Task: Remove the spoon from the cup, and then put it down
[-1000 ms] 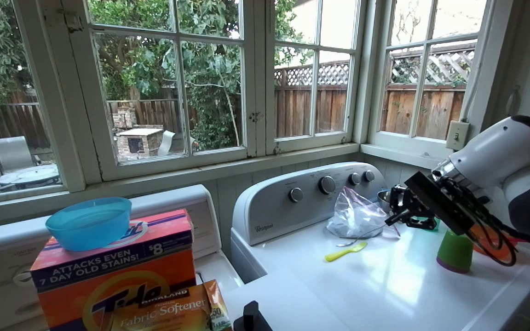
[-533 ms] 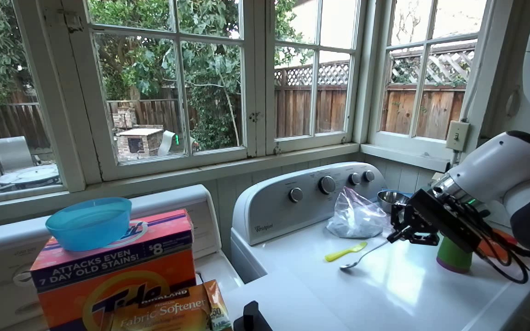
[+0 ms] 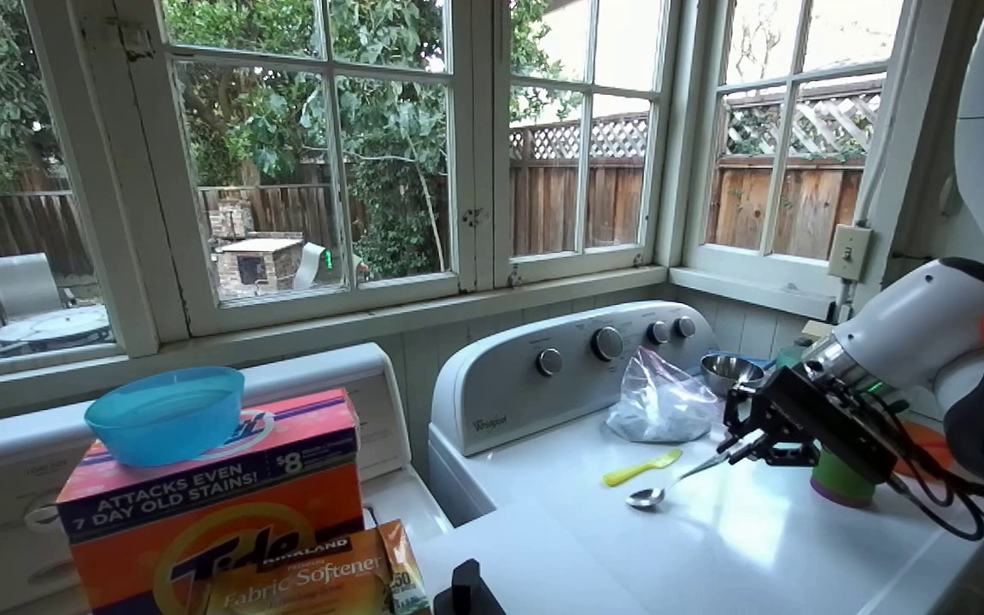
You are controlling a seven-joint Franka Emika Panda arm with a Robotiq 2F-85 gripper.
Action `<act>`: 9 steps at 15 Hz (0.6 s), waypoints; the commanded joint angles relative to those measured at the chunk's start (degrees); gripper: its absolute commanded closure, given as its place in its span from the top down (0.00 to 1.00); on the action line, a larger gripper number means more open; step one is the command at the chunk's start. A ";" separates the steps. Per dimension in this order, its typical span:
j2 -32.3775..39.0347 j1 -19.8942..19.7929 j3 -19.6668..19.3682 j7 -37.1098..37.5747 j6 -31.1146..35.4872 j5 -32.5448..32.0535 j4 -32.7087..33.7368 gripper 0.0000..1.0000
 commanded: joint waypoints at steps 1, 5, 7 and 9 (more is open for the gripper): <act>3.82 0.29 0.44 -4.04 1.84 3.36 0.00 0.52; 6.11 0.51 1.04 -7.08 2.11 6.11 0.01 0.83; 4.32 1.68 0.73 -6.02 -0.88 6.46 0.03 0.99; -1.08 3.94 -0.69 -0.27 -9.14 3.22 0.25 1.00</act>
